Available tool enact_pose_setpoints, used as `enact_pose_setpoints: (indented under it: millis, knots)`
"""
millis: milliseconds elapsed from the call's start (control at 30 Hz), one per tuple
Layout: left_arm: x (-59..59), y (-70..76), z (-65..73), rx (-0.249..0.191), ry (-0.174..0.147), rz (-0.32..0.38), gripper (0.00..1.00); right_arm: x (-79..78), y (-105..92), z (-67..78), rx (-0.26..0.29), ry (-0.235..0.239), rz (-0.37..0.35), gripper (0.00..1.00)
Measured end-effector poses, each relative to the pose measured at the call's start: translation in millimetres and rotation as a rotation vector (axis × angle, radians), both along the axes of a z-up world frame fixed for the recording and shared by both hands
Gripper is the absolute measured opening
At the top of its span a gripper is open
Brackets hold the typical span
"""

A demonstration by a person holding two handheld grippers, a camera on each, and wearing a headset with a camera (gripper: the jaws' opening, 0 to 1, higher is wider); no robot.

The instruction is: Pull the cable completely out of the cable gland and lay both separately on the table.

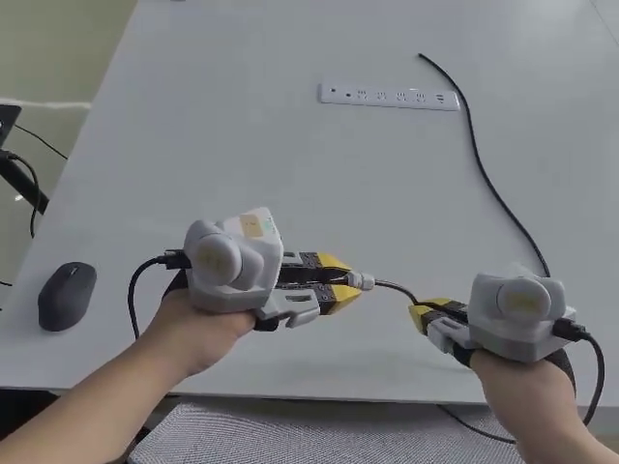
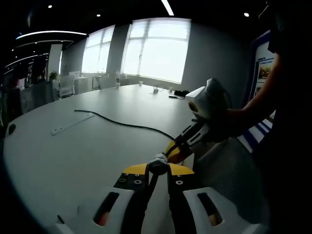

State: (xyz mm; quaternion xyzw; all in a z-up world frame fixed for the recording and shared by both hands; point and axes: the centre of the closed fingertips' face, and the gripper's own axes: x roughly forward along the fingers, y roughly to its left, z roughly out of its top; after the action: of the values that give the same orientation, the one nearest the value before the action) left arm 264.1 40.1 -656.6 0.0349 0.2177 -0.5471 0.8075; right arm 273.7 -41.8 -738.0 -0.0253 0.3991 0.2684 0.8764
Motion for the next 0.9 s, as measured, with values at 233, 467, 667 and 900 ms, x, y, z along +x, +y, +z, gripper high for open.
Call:
enact_pose_setpoints:
  millis: [233, 467, 667, 900]
  knots:
    - [-1.1, 4.6, -1.4, 0.003, 0.007, 0.002, 0.15, -4.7, 2.8, 1.9, -0.004, -0.012, 0.034, 0.01]
    - [1.2, 7.2, 0.9, -0.003, 0.007, 0.005, 0.15, -7.3, 5.9, 6.5, -0.064, -0.057, 0.097, 0.01]
    - [0.2, 10.6, 1.0, -0.013, 0.019, 0.012, 0.15, -5.4, 5.9, 10.4, -0.072, -0.089, 0.1, 0.02]
    - [-0.3, 11.9, 1.8, -0.023, 0.025, 0.015, 0.15, -4.6, 16.1, 25.6, -0.094, -0.141, 0.144, 0.09]
